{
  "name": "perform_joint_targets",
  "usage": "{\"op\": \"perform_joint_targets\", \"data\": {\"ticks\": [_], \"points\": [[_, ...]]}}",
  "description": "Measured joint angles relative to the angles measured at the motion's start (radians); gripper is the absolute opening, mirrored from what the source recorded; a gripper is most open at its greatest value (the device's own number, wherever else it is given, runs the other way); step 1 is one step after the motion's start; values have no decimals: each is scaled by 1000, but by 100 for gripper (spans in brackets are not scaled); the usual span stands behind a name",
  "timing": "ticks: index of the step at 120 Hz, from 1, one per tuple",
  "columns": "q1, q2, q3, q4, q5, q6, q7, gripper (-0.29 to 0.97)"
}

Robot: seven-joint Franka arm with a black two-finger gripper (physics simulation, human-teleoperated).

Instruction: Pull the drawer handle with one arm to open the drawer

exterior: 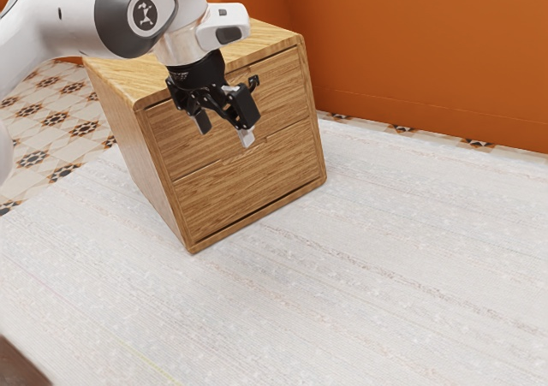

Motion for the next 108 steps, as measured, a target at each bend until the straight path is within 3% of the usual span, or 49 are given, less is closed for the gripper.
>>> {"op": "perform_joint_targets", "data": {"ticks": [36, 50, 64, 108], "points": [[9, 0, 0, 22, -24, -5, 7, 68], [9, -23, 1, 162, -11, -48, 8, 68], [1, -29, -54, 230, -21, -63, 8, 68], [2, 12, -172, 213, -22, -34, 25, 68]]}}
